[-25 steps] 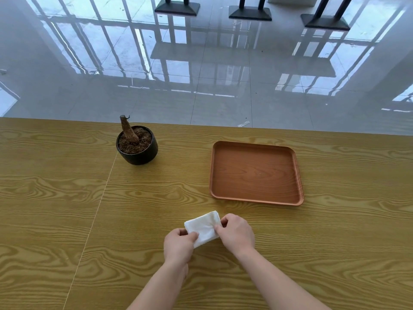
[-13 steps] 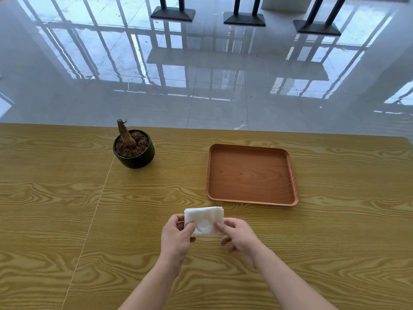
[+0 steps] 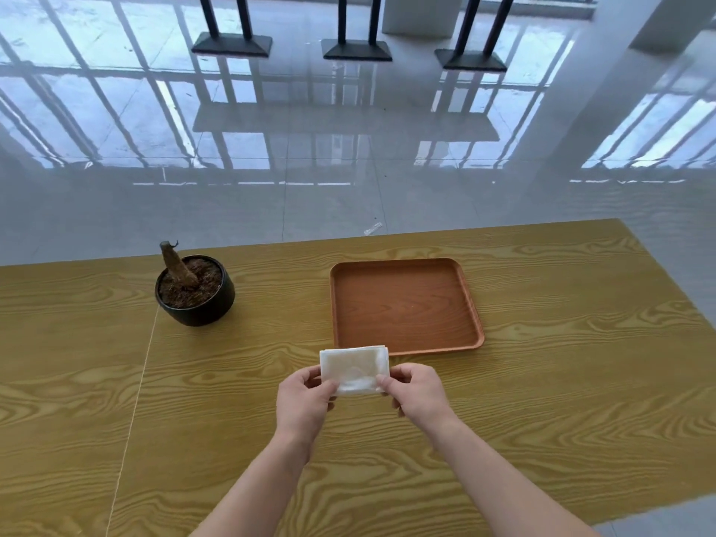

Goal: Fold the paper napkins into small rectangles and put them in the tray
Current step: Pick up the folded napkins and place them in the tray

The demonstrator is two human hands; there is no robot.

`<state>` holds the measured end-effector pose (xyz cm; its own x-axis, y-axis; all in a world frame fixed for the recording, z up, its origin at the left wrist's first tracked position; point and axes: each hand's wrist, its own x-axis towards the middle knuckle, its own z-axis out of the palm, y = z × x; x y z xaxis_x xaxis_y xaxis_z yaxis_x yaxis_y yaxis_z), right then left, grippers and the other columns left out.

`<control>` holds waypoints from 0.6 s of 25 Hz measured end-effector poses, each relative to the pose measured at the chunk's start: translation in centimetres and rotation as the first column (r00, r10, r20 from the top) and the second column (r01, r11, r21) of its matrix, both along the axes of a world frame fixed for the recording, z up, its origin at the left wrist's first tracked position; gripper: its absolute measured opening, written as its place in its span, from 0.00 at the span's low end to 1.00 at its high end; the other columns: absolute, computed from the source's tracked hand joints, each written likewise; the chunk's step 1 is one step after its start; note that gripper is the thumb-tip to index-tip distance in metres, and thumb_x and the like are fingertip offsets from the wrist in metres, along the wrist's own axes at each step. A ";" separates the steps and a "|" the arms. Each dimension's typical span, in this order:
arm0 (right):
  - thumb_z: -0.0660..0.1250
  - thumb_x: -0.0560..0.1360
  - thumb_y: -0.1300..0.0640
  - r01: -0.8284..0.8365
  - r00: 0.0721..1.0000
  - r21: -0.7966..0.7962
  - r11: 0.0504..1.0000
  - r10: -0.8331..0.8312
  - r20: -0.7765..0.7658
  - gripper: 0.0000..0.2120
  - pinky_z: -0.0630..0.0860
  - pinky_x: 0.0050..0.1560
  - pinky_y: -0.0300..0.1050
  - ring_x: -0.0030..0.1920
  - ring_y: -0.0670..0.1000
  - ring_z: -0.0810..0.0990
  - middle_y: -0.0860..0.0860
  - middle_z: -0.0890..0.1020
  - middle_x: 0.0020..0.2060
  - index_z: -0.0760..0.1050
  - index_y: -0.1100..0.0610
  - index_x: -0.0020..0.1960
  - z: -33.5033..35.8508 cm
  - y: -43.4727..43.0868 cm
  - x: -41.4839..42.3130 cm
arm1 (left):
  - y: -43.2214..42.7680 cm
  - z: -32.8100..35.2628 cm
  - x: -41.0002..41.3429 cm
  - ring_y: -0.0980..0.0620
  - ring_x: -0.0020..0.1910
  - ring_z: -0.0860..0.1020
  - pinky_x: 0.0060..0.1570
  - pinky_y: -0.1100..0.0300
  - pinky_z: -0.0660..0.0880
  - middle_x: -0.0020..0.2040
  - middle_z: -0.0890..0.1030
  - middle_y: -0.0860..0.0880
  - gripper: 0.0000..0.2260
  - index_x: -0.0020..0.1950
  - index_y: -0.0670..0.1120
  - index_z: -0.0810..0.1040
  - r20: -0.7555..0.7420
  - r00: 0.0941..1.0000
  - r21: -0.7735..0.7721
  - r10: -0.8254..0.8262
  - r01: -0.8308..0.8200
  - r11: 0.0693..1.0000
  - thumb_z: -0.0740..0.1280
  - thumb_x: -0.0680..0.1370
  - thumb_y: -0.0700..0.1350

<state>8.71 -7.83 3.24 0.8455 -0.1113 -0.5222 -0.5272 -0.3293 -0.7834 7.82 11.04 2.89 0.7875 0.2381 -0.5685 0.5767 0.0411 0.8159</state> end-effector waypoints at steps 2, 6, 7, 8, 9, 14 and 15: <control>0.74 0.74 0.54 0.023 0.999 -0.019 1.000 -0.023 0.025 0.04 0.77 0.34 0.49 0.29 0.47 0.77 0.50 0.87 0.35 0.84 0.53 0.41 0.2 0.1 0.5 | 0.3 0.1 1.2 0.51 0.39 0.85 0.38 0.58 0.80 0.39 0.87 0.49 0.10 0.50 0.47 0.84 0.019 0.999 0.019 -0.044 0.043 0.999 0.73 0.71 0.36; 0.75 0.73 0.51 0.066 0.996 -0.101 0.993 -0.059 0.074 0.06 0.80 0.43 0.55 0.34 0.49 0.79 0.50 0.85 0.36 0.83 0.54 0.44 0.1 0.0 2.5 | 0.1 -0.1 3.6 0.51 0.37 0.84 0.38 0.57 0.80 0.38 0.87 0.50 0.10 0.51 0.48 0.84 0.038 0.995 0.087 -0.088 0.084 0.993 0.75 0.71 0.38; 0.75 0.73 0.51 0.063 0.995 -0.126 0.990 -0.053 0.081 0.07 0.80 0.45 0.56 0.35 0.49 0.79 0.50 0.85 0.37 0.83 0.54 0.44 0.2 -0.2 3.3 | -0.1 -0.1 4.4 0.51 0.38 0.85 0.40 0.55 0.81 0.38 0.87 0.50 0.10 0.51 0.48 0.84 0.033 0.996 0.105 -0.087 0.083 0.991 0.75 0.71 0.39; 0.75 0.73 0.50 0.057 0.995 -0.146 0.988 -0.045 0.086 0.08 0.80 0.46 0.56 0.36 0.50 0.79 0.51 0.85 0.38 0.83 0.54 0.45 0.2 -0.4 4.3 | -0.4 -0.1 5.3 0.50 0.39 0.85 0.43 0.53 0.82 0.39 0.87 0.50 0.10 0.50 0.48 0.84 0.027 0.996 0.119 -0.080 0.076 0.990 0.76 0.70 0.39; 0.75 0.73 0.50 0.049 0.995 -0.162 0.986 -0.034 0.091 0.08 0.81 0.47 0.56 0.37 0.51 0.80 0.50 0.86 0.39 0.83 0.54 0.46 0.1 -0.7 5.4 | -0.8 0.0 6.3 0.50 0.40 0.85 0.45 0.51 0.82 0.40 0.87 0.50 0.10 0.50 0.49 0.84 0.024 0.997 0.134 -0.067 0.063 0.989 0.76 0.70 0.40; 0.73 0.74 0.48 -0.028 0.996 -0.201 0.979 0.045 0.082 0.11 0.81 0.49 0.57 0.43 0.56 0.84 0.51 0.86 0.41 0.82 0.55 0.48 0.0 -2.2 11.0 | -2.8 0.0 11.2 0.54 0.41 0.84 0.46 0.54 0.82 0.42 0.85 0.52 0.09 0.46 0.53 0.82 0.028 0.999 0.216 0.021 -0.027 0.976 0.76 0.70 0.42; 0.72 0.74 0.48 -0.038 0.996 -0.198 0.979 0.054 0.075 0.11 0.81 0.49 0.58 0.43 0.56 0.84 0.51 0.86 0.41 0.82 0.55 0.48 -0.1 -2.4 11.9 | -3.1 -0.1 12.1 0.54 0.43 0.84 0.47 0.54 0.82 0.43 0.85 0.52 0.08 0.46 0.53 0.82 0.026 0.999 0.216 0.038 -0.043 0.975 0.76 0.70 0.42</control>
<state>20.65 -10.21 3.12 0.8900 -0.1648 -0.4252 -0.4466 -0.5033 -0.7398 19.96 7.89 2.80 0.7863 0.3855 -0.4829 0.5603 -0.1152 0.8203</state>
